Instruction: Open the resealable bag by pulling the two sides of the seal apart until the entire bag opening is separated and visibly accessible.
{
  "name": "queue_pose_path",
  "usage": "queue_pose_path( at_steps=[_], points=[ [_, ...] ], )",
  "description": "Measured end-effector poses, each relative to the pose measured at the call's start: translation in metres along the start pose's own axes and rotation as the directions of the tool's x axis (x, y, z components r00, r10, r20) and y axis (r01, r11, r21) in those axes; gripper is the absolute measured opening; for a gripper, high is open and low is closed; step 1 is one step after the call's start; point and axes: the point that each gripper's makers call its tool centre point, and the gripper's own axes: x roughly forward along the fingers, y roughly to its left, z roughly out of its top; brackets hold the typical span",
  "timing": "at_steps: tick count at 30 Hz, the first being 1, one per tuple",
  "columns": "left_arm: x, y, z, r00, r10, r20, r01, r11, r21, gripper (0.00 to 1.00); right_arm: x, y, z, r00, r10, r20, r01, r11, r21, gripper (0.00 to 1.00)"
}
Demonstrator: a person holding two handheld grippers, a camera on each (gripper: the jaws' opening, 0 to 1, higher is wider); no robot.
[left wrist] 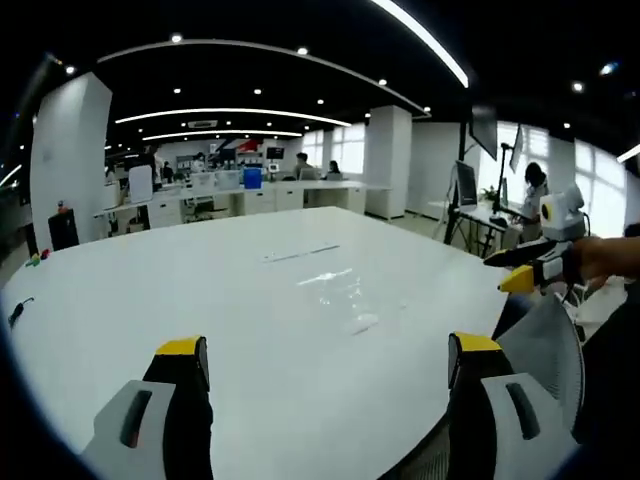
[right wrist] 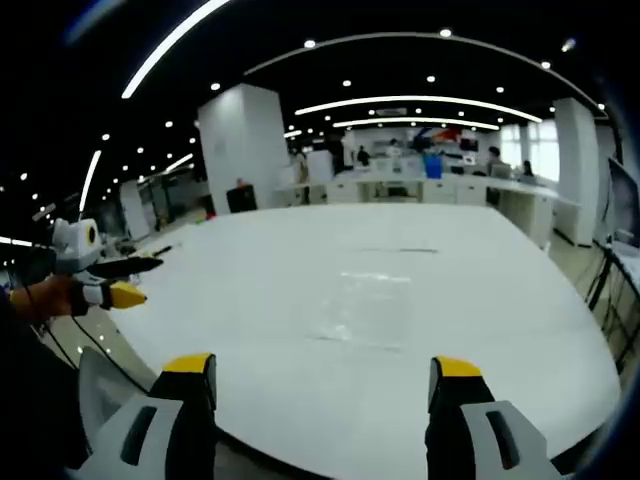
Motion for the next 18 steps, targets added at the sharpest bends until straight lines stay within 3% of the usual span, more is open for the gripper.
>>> queue_pose_path(
  at_steps=[18],
  points=[
    [0.0004, -0.0006, -0.0019, 1.0, 0.002, -0.011, -0.002, 1.0, 0.005, 0.96, -0.0026, -0.0007, -0.0013, 1.0, 0.002, -0.002, -0.002, 1.0, 0.011, 0.84]
  ],
)
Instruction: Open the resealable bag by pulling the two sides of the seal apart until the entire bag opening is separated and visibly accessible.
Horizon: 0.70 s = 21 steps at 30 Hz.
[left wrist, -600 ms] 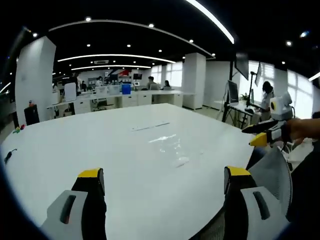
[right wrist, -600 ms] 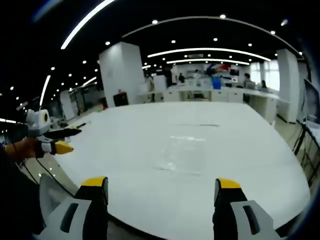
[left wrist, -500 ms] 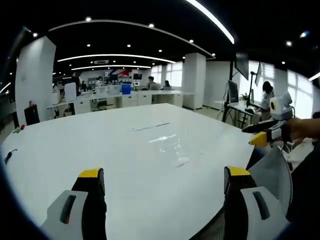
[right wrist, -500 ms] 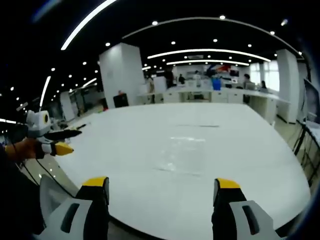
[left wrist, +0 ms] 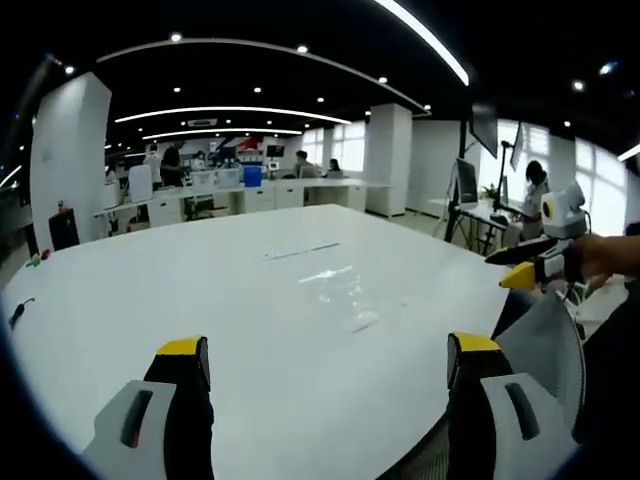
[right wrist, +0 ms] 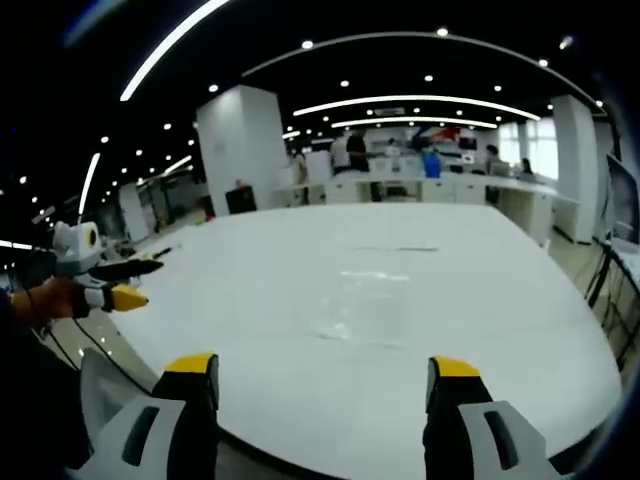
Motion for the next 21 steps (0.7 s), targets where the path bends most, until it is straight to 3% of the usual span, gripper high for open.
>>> queue_pose_path(
  at_steps=[21],
  points=[
    [0.0043, -0.0013, 0.0011, 1.0, -0.007, -0.003, 0.007, 1.0, 0.016, 0.95, 0.0002, -0.0045, 0.0011, 1.0, -0.004, 0.005, 0.004, 1.0, 0.015, 0.83]
  ],
)
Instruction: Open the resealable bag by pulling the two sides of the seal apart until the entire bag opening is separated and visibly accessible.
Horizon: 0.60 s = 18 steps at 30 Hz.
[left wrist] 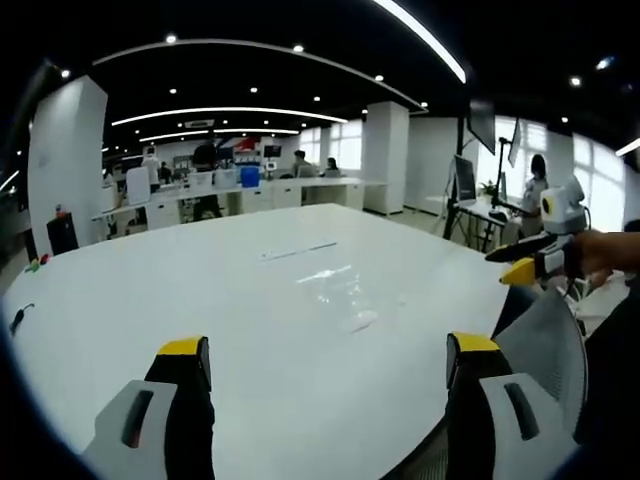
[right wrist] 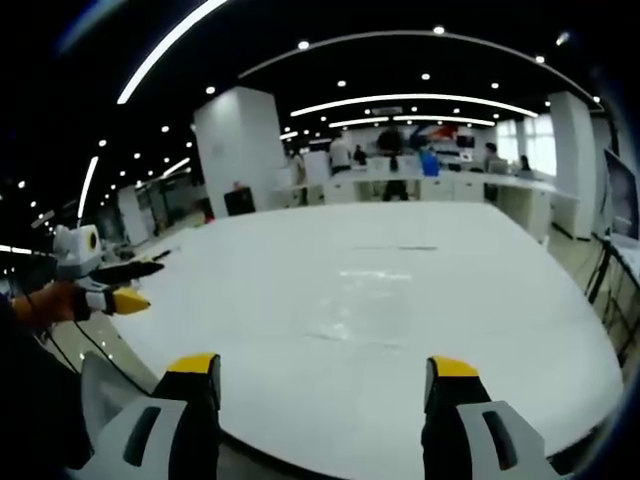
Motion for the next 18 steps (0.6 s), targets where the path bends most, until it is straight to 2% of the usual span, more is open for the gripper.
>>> queue_pose_path(
  at_steps=[11, 18],
  points=[
    [0.0023, -0.0058, -0.0061, 1.0, -0.017, -0.023, 0.017, 1.0, 0.011, 0.95, -0.0025, -0.0049, -0.0033, 1.0, -0.019, 0.012, 0.018, 0.999, 0.045, 0.81],
    [0.0065, -0.0093, -0.0065, 0.999, -0.029, -0.029, 0.029, 0.999, 0.016, 0.95, -0.0041, -0.0052, -0.0054, 1.0, -0.021, 0.006, 0.021, 0.999, 0.04, 0.81]
  ],
)
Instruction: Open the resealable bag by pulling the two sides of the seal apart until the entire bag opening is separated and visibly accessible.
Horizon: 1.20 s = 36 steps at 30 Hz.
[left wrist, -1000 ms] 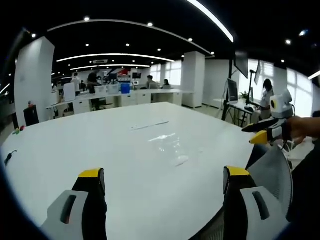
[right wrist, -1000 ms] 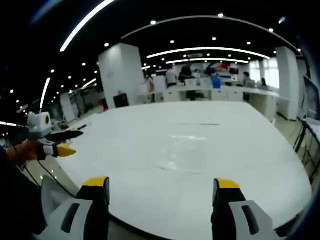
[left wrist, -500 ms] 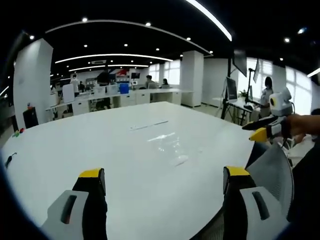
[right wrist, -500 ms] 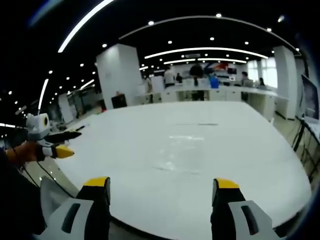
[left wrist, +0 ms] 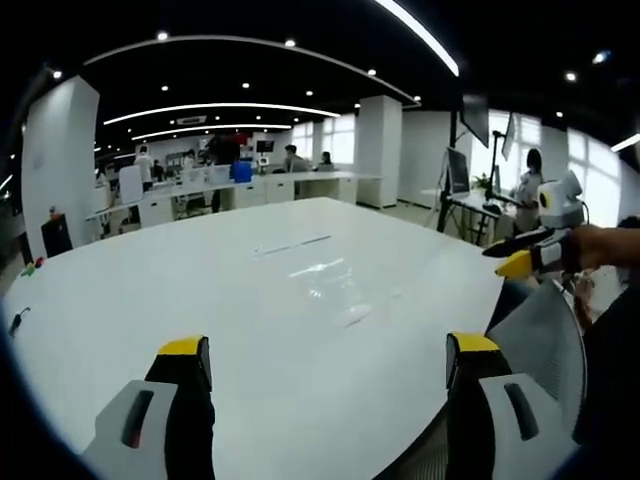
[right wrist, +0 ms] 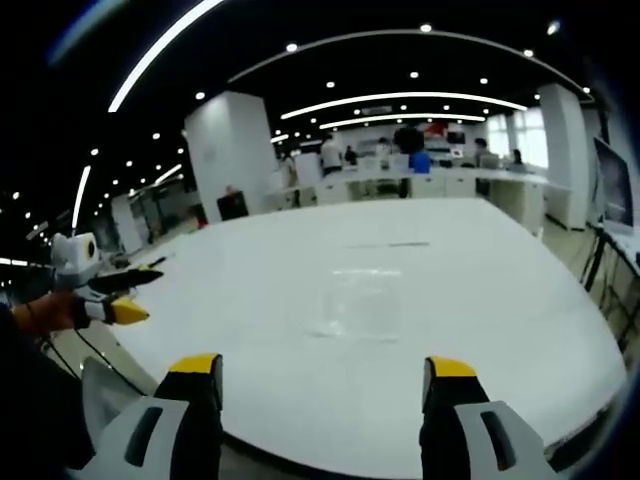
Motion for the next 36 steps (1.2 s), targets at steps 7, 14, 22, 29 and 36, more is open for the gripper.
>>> queue_pose_path(
  at_steps=[7, 14, 22, 29, 36],
  points=[
    [0.002, -0.002, 0.0, 1.0, -0.006, -0.002, 0.006, 1.0, -0.002, 0.95, 0.001, 0.001, -0.002, 1.0, 0.004, -0.009, -0.004, 1.0, 0.002, 0.8],
    [0.002, -0.003, 0.0, 1.0, -0.009, -0.006, 0.009, 1.0, 0.001, 0.95, 0.003, 0.002, -0.001, 1.0, 0.012, -0.007, -0.012, 1.0, 0.006, 0.8],
    [0.003, -0.003, -0.002, 1.0, -0.008, -0.018, 0.008, 1.0, 0.004, 0.95, 0.003, 0.0, -0.002, 1.0, 0.013, -0.012, -0.013, 1.0, 0.008, 0.8],
    [0.004, -0.005, -0.002, 1.0, -0.012, -0.022, 0.012, 1.0, 0.006, 0.94, 0.005, 0.0, -0.003, 1.0, 0.017, -0.013, -0.017, 1.0, 0.005, 0.79],
    [0.005, -0.005, -0.005, 0.999, -0.016, -0.037, 0.016, 1.0, 0.013, 0.94, 0.01, 0.001, -0.003, 0.999, 0.023, -0.029, -0.025, 0.999, -0.036, 0.78]
  ],
)
